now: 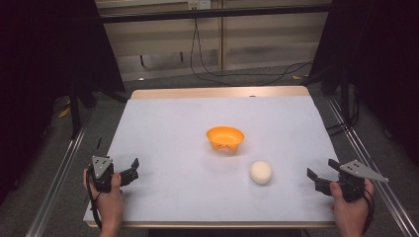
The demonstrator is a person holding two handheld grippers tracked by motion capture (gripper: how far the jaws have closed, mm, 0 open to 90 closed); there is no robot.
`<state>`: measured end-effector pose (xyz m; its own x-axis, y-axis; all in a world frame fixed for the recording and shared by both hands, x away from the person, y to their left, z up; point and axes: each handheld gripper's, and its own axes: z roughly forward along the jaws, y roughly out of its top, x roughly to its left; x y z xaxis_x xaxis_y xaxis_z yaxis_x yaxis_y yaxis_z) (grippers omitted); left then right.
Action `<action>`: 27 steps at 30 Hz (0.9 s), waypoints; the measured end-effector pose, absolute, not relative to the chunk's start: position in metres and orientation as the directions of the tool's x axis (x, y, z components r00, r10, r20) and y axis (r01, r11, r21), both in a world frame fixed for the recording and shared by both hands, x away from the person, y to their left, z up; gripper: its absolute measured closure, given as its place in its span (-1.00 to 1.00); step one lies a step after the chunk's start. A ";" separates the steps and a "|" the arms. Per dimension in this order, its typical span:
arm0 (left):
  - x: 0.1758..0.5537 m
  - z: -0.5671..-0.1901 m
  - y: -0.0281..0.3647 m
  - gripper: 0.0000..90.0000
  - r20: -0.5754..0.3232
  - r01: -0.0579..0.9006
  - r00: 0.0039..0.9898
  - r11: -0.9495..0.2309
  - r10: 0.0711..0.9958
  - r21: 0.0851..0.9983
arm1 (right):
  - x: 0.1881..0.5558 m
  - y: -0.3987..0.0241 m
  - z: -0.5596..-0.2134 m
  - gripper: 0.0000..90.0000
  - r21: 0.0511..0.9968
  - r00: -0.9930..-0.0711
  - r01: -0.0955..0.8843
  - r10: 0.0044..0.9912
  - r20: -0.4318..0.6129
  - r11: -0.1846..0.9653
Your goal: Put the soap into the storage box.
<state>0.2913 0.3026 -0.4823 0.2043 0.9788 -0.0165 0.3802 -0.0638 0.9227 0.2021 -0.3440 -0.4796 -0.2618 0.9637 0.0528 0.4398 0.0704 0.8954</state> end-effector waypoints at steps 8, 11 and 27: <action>0.291 -0.482 0.302 -1.00 -0.014 0.378 0.210 -0.068 0.978 0.923 | 0.202 -0.341 -0.478 -0.55 0.855 -0.365 0.500 0.929 0.062 0.139; 0.290 -0.482 0.304 -1.00 -0.017 0.376 0.211 -0.065 0.977 0.924 | 0.206 -0.339 -0.477 -0.58 0.836 -0.397 0.526 0.915 0.077 0.158; 0.290 -0.482 0.303 -1.00 -0.016 0.374 0.222 -0.070 0.975 0.925 | 0.231 -0.326 -0.457 -0.81 0.747 -0.570 0.582 0.816 0.093 0.321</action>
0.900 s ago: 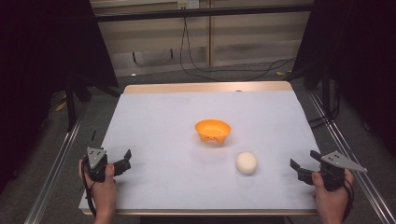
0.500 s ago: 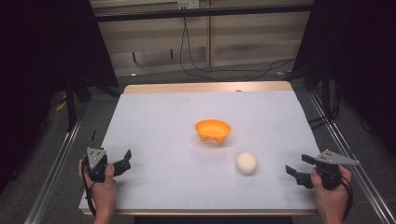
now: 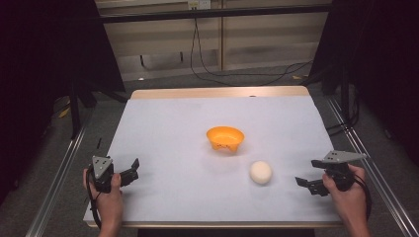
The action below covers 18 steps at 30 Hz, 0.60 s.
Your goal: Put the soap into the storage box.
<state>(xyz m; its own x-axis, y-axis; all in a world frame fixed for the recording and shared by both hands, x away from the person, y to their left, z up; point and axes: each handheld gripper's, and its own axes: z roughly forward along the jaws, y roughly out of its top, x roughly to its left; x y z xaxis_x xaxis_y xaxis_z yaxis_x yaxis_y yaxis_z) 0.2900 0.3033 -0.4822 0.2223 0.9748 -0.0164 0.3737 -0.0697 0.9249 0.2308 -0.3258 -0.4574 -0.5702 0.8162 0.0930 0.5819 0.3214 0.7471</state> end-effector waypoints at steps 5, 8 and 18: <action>0.290 -0.482 0.303 -1.00 -0.016 0.366 0.221 -0.068 0.975 0.928 | 0.239 -0.312 -0.449 -0.80 0.708 -0.623 0.590 0.777 0.091 0.390; 0.290 -0.482 0.303 -1.00 -0.013 0.365 0.225 -0.071 0.974 0.928 | 0.245 -0.302 -0.444 -0.79 0.683 -0.652 0.595 0.751 0.101 0.425; 0.289 -0.482 0.302 -1.00 -0.010 0.363 0.232 -0.077 0.973 0.929 | 0.260 -0.275 -0.435 -0.79 0.618 -0.700 0.595 0.709 0.085 0.513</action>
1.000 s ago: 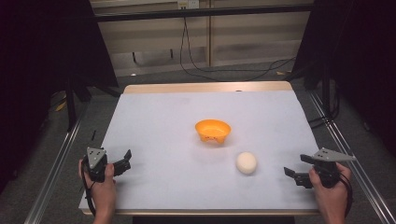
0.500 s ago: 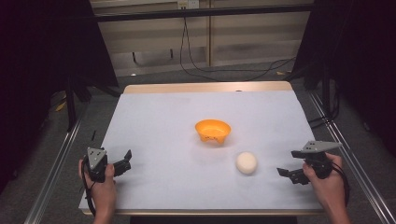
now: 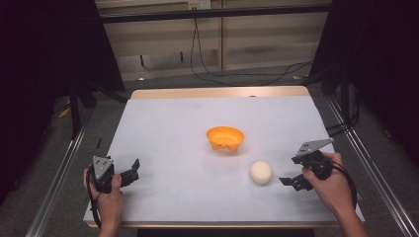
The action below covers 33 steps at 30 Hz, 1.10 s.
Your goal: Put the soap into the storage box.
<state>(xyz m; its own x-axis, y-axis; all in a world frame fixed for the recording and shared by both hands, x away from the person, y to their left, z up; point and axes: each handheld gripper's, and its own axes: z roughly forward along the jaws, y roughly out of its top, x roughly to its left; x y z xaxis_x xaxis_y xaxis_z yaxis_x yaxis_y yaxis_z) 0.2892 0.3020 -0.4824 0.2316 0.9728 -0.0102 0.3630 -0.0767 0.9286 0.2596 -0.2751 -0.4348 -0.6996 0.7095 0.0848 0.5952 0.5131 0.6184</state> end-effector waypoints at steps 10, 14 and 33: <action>0.289 -0.482 0.301 -1.00 0.010 0.363 0.237 -0.098 0.971 0.927 | 0.269 -0.253 -0.436 -0.78 0.570 -0.738 0.588 0.669 0.087 0.574; 0.289 -0.482 0.301 -1.00 0.012 0.361 0.234 -0.098 0.972 0.927 | 0.274 -0.246 -0.437 -0.78 0.555 -0.749 0.585 0.656 0.090 0.591; 0.289 -0.482 0.299 -1.00 0.026 0.360 0.241 -0.114 0.970 0.926 | 0.289 -0.216 -0.448 -0.82 0.506 -0.771 0.586 0.628 0.106 0.633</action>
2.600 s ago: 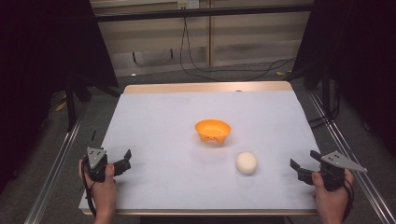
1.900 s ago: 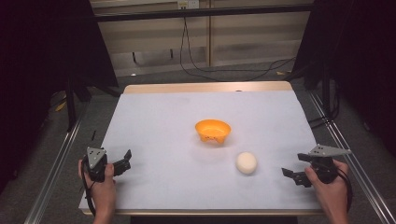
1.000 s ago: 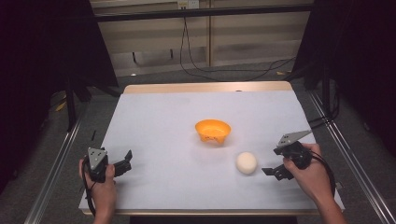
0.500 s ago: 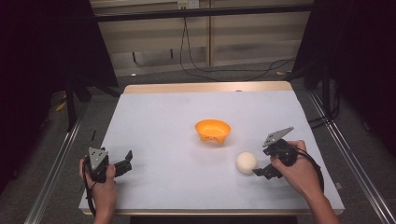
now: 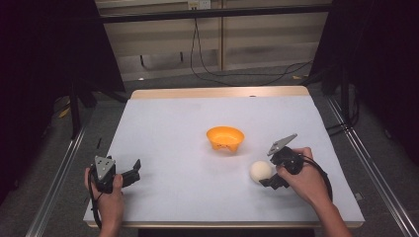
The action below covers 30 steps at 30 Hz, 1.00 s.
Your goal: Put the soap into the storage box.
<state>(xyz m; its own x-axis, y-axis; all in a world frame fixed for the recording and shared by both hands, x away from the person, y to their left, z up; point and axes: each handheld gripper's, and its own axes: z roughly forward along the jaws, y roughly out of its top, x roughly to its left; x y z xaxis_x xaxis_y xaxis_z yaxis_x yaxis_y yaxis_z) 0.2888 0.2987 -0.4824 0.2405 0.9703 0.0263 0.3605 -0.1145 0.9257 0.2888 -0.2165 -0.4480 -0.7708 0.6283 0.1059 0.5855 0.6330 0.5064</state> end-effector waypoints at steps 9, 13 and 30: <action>0.289 -0.482 0.298 -1.00 0.031 0.359 0.238 -0.118 0.971 0.926 | 0.294 -0.205 -0.454 -0.81 0.490 -0.780 0.579 0.617 0.102 0.652; 0.289 -0.483 0.298 -1.00 0.032 0.358 0.241 -0.120 0.970 0.926 | 0.296 -0.201 -0.456 -0.78 0.482 -0.780 0.582 0.618 0.101 0.655; 0.289 -0.482 0.297 -1.00 0.043 0.365 0.246 -0.134 0.968 0.921 | 0.299 -0.195 -0.464 -0.54 0.464 -0.769 0.591 0.635 0.074 0.660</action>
